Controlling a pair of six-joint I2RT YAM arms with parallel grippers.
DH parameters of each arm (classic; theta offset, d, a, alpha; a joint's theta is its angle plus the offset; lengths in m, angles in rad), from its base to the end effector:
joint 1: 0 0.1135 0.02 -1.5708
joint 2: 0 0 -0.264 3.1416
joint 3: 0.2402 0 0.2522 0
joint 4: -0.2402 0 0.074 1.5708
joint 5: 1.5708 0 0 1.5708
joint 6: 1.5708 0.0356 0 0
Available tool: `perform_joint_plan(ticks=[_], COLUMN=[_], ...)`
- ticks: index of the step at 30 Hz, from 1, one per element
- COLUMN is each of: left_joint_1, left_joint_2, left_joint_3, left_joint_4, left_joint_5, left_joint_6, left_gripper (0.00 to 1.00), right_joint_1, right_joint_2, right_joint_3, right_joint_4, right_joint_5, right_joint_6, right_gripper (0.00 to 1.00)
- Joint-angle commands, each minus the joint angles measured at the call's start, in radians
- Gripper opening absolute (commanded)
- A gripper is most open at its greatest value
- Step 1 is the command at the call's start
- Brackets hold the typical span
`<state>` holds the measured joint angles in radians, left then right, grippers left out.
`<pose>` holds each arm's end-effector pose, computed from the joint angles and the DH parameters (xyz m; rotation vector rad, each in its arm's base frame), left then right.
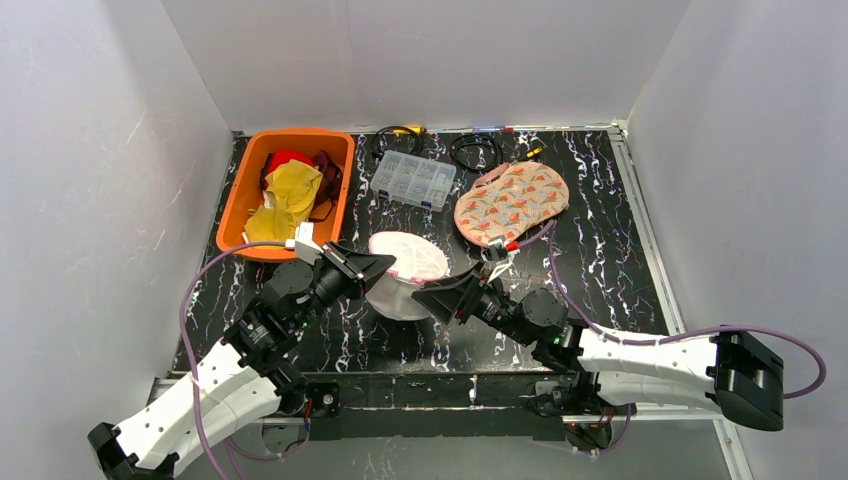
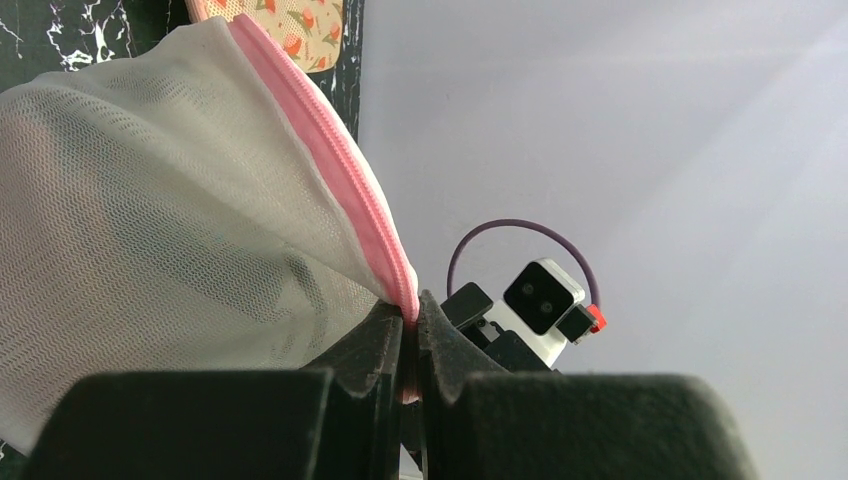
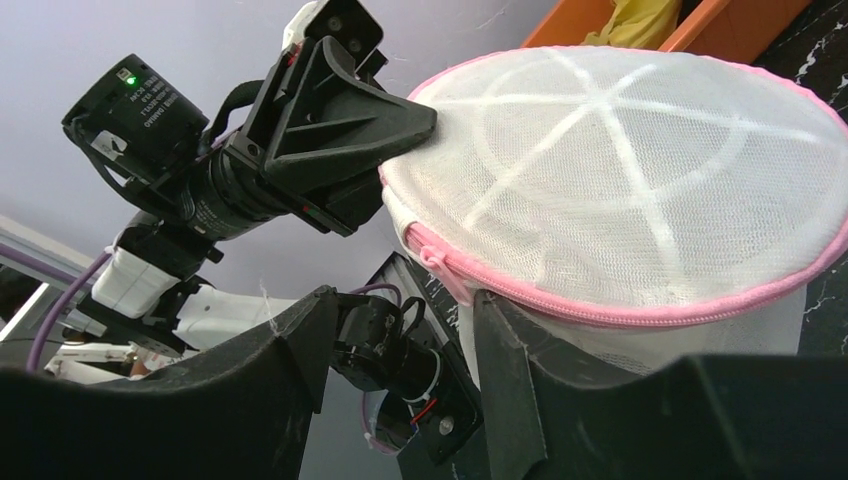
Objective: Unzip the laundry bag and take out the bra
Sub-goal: Unzip the laundry bag at the center of the board.
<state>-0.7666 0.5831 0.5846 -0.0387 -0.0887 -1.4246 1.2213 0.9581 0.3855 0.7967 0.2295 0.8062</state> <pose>0.1130 -0.1045 0.3152 -0.6790 1.7416 -1.5621 0.0804 0.1969 0.2713 -0.0981 1.5299 1.5221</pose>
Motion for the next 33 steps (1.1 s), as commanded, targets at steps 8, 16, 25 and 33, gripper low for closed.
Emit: perform_joint_plan(ticks=[8,16,25,33], left_joint_1=[0.005,0.005,0.006,0.005], left_joint_2=[-0.02,-0.022,-0.018,-0.016], left_joint_3=[0.029,0.032,0.038,0.044], left_joint_4=[0.029,0.032,0.034,0.034], left_joint_5=[0.011,0.017,0.026,0.031], left_joint_6=[-0.004,-0.008,-0.007,-0.008], left_gripper=[0.0,0.0,0.0,0.0], right_joint_1=[-0.005,-0.012,-0.019,-0.022], right_joint_2=[-0.002,0.005,0.015,0.029], right_joint_3=[0.038,0.026,0.033,0.044], right_joint_4=[0.084,0.119,0.102,0.04], right_joint_5=[0.002,-0.001,-0.005,0.005], right_joint_6=[-0.004,0.005,0.008,0.015], right_gripper=[0.55,0.47,0.44,0.42])
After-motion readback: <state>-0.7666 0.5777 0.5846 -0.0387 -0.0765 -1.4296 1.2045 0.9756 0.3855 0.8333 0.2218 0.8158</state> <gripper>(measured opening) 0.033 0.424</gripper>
